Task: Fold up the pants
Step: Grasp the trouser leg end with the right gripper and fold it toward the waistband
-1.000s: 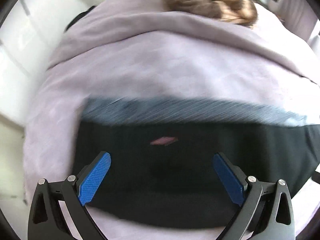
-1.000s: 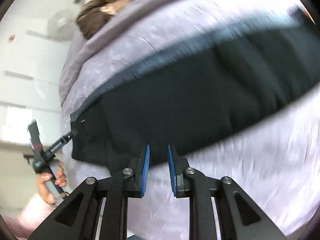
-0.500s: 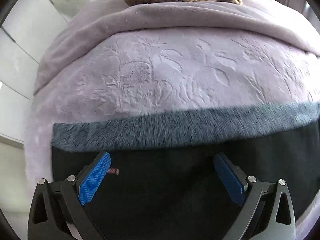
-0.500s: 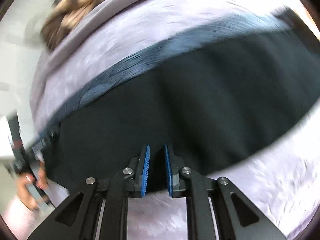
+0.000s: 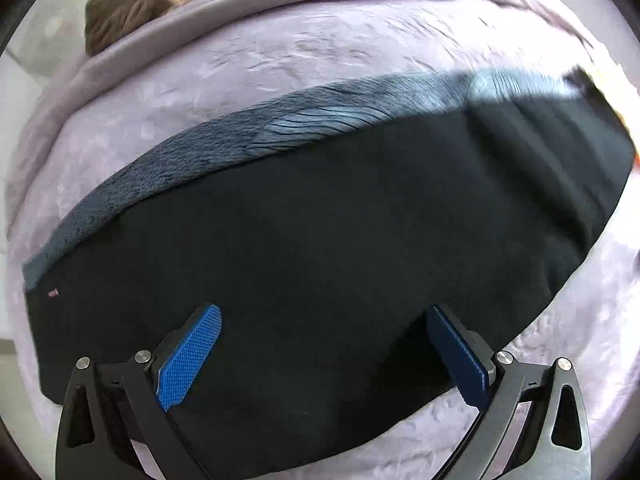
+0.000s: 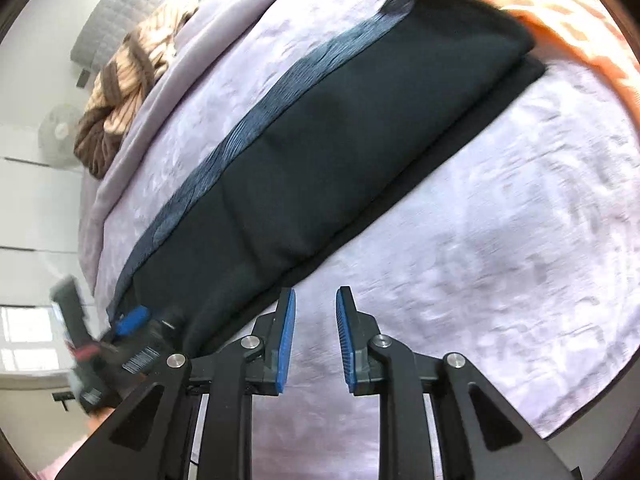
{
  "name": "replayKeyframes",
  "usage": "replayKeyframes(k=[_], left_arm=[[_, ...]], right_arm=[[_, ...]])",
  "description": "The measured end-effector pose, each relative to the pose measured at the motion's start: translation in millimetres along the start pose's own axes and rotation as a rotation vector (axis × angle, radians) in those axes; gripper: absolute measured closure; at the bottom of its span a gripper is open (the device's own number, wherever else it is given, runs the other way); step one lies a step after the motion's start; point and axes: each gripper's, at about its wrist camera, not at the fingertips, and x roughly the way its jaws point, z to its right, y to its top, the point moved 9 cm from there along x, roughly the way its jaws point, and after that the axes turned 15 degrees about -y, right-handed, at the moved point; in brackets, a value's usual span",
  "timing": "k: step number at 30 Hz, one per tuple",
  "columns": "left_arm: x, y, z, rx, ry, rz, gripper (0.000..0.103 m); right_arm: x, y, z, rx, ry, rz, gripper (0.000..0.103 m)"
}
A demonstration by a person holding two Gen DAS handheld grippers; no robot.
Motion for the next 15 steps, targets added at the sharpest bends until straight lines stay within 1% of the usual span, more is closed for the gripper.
replayKeyframes(k=[1, 2, 3, 4, 6, 7, 10, 12, 14, 15], left_arm=[[0.4, 0.0, 1.4, 0.010, 0.016, 0.007, 0.000], [0.8, 0.3, 1.0, 0.005, 0.016, 0.007, 0.000], [1.3, 0.5, 0.0, -0.008, 0.006, 0.003, 0.000], [2.0, 0.9, -0.4, -0.019, -0.003, -0.002, 0.000], [2.3, 1.7, 0.9, -0.020, 0.003, -0.006, 0.000], [2.1, 1.9, 1.8, -0.019, 0.015, -0.003, 0.000], [2.4, 1.4, 2.7, -0.044, 0.032, 0.004, 0.000], [2.8, 0.8, 3.4, -0.063, 0.037, 0.009, 0.000], [2.9, 1.3, 2.7, -0.082, 0.041, 0.008, 0.000], [2.5, 0.4, 3.2, -0.088, 0.041, 0.006, 0.000]], right_arm=[[-3.4, 7.2, 7.1, 0.008, -0.003, 0.015, 0.080], [-7.8, 16.7, 17.5, 0.017, -0.009, 0.035, 0.080], [-10.4, 23.0, 24.8, 0.025, -0.013, 0.046, 0.079], [-14.3, 35.6, 40.3, 0.049, -0.016, 0.067, 0.076], [-16.0, 61.5, 66.2, 0.112, -0.025, 0.101, 0.051], [-15.9, 70.5, 75.6, 0.137, -0.029, 0.115, 0.049], [-4.8, 104.5, 105.6, 0.219, 0.002, 0.123, 0.049], [6.1, 119.4, 119.3, 0.234, -0.016, 0.120, 0.049], [20.3, 128.9, 125.4, 0.264, -0.004, 0.090, 0.050], [24.6, 131.7, 127.3, 0.285, 0.014, 0.078, 0.065]])
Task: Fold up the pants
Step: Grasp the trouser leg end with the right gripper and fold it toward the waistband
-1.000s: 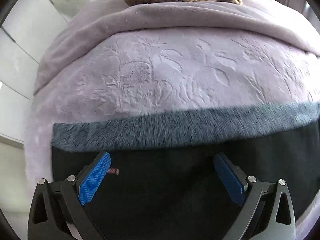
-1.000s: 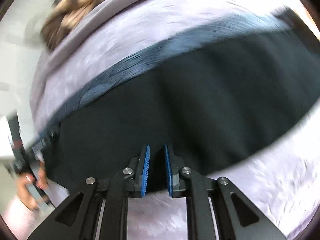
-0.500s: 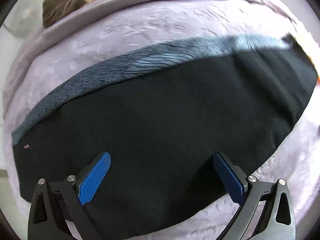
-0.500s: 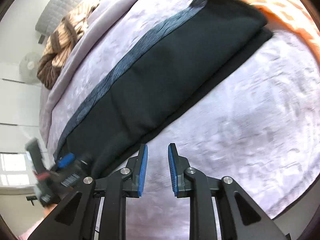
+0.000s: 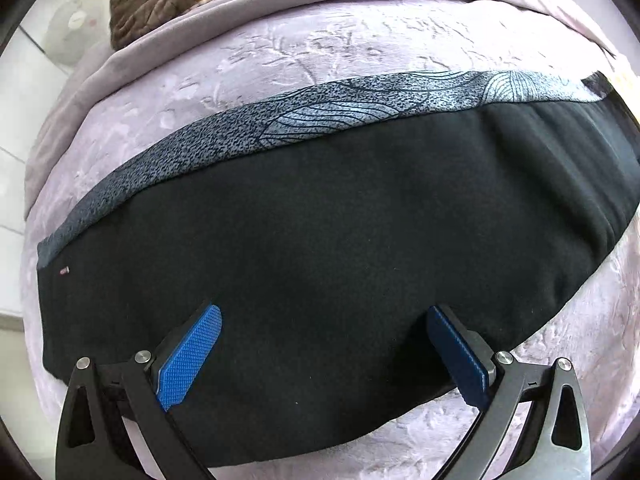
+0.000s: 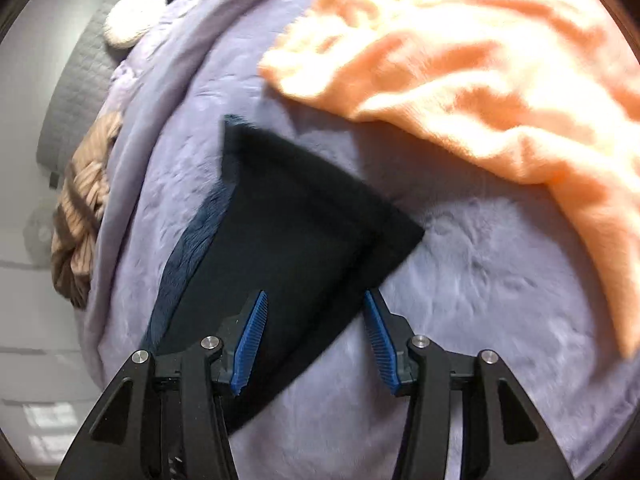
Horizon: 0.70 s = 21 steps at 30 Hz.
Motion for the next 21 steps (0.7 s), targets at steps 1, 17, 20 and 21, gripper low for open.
replayKeyframes(k=[1, 17, 20, 21], left_arm=[[-0.6, -2.2, 0.8, -0.002, 0.001, -0.002, 0.000], [-38.3, 41.2, 9.8, 0.039, -0.005, 0.051, 0.000], [-31.1, 48.2, 10.5, 0.010, -0.020, 0.041, 0.000], [-28.0, 46.8, 13.3, 0.003, -0.028, 0.035, 0.000]], right_arm=[[0.5, 2.6, 0.6, 0.012, 0.017, -0.001, 0.078], [-54.0, 17.2, -13.5, -0.246, -0.115, 0.185, 0.049], [-48.6, 32.4, 4.0, -0.115, -0.167, 0.170, 0.049], [-43.1, 30.3, 14.5, -0.038, -0.137, 0.131, 0.049]])
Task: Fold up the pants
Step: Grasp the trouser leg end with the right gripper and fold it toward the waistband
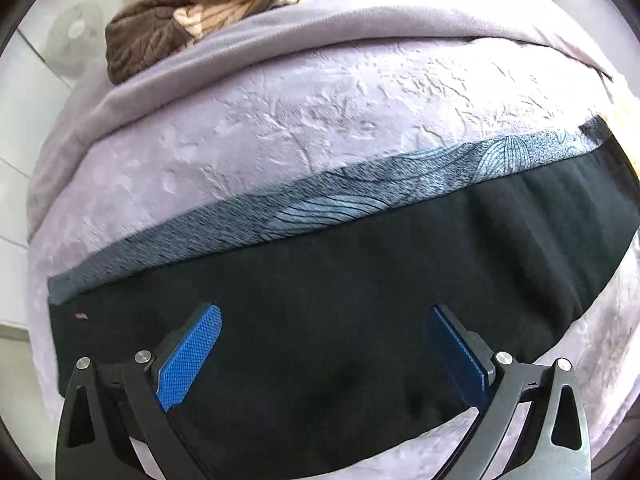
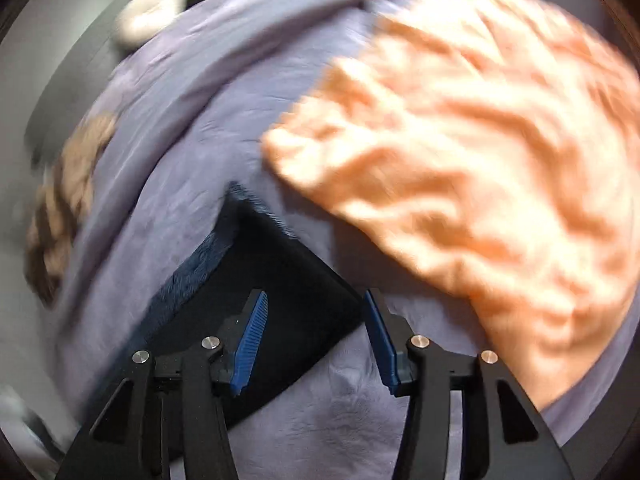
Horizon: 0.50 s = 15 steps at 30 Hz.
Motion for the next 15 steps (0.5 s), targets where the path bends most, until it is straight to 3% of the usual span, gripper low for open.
replayKeyframes(k=[3, 6, 9, 15], left_arm=[[11.8, -12.1, 8.6, 0.007, -0.020, -0.029, 0.000], [23.2, -20.1, 28.7, 0.046, -0.033, -0.056, 0.000], [30.7, -25.3, 35.5, 0.079, -0.012, -0.060, 0.000], [30.1, -28.0, 37.7, 0.088, -0.015, -0.092, 0.000]], right_arm=[[17.5, -12.9, 14.7, 0.088, 0.048, -0.093, 0.059], [24.4, -12.2, 7.3, 0.124, 0.164, -0.098, 0.079], [26.2, -10.9, 5.6, 0.111, 0.175, -0.102, 0.090], [34.7, -32.2, 30.6, 0.160, 0.142, -0.143, 0.091]])
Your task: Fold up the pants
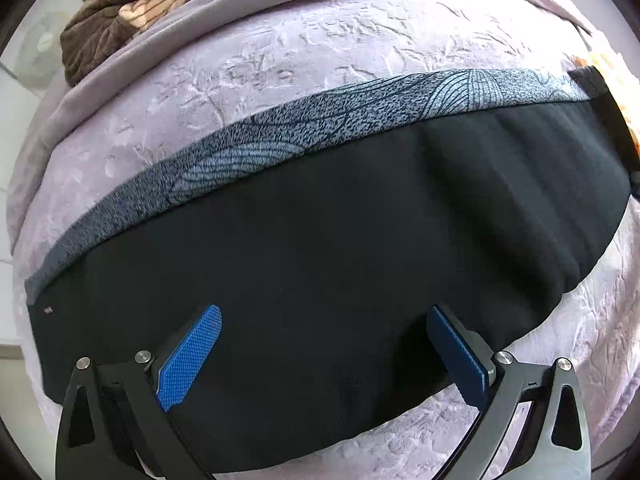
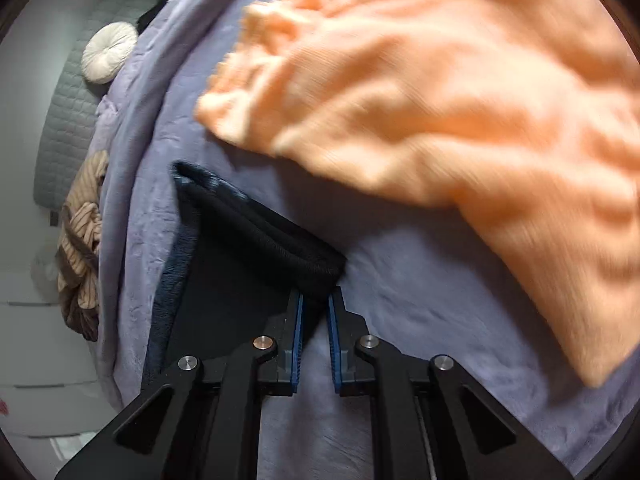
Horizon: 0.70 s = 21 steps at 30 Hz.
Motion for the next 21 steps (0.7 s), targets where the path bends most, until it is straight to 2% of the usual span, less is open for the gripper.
replayKeyframes(k=[3, 5, 6, 7, 8, 10, 13, 15, 17, 19, 21], left_arm=[[-16.4, 12.9, 1.2, -0.004, -0.015, 0.031, 0.000], [-28.3, 31.6, -1.9, -0.025, -0.025, 0.082, 0.000], [-29.8, 40.7, -3.8, -0.034, -0.021, 0.098, 0.000], [-28.9, 50.9, -5.8, -0.045, -0.017, 0.108, 0.000], [-23.8, 66.3, -10.5, -0.067, -0.009, 0.118, 0.000], [-13.8, 84.0, -15.1, -0.107, 0.003, 0.133, 0.000], [8.6, 96.9, -30.3, -0.180, 0.050, 0.122, 0.000], [27.9, 92.0, -39.2, -0.225, 0.051, 0.098, 0.000], [36.1, 92.9, -49.8, -0.256, 0.021, 0.109, 0.000], [33.5, 96.9, -60.2, -0.253, 0.032, 0.116, 0.000], [31.0, 101.2, -74.8, -0.257, 0.055, 0.112, 0.000]], right_arm=[[-10.0, 0.2, -3.4, 0.000, 0.006, 0.010, 0.089], [-26.2, 4.4, -10.3, -0.042, -0.045, 0.065, 0.086], [-37.9, 6.2, -18.2, -0.085, -0.044, 0.111, 0.086], [-52.1, 8.2, -38.8, -0.174, -0.017, 0.165, 0.086], [-57.1, 7.1, -53.9, -0.238, -0.003, 0.183, 0.086], [-51.7, 3.4, -98.3, -0.403, 0.011, 0.178, 0.085], [-20.9, 7.5, -142.7, -0.504, 0.018, 0.151, 0.085], [3.1, 15.4, -153.7, -0.523, -0.007, 0.129, 0.085], [29.8, 28.7, -147.3, -0.524, -0.083, 0.111, 0.087], [35.6, 43.7, -134.7, -0.481, -0.073, 0.125, 0.099], [27.9, 57.7, -121.0, -0.421, -0.075, 0.154, 0.102]])
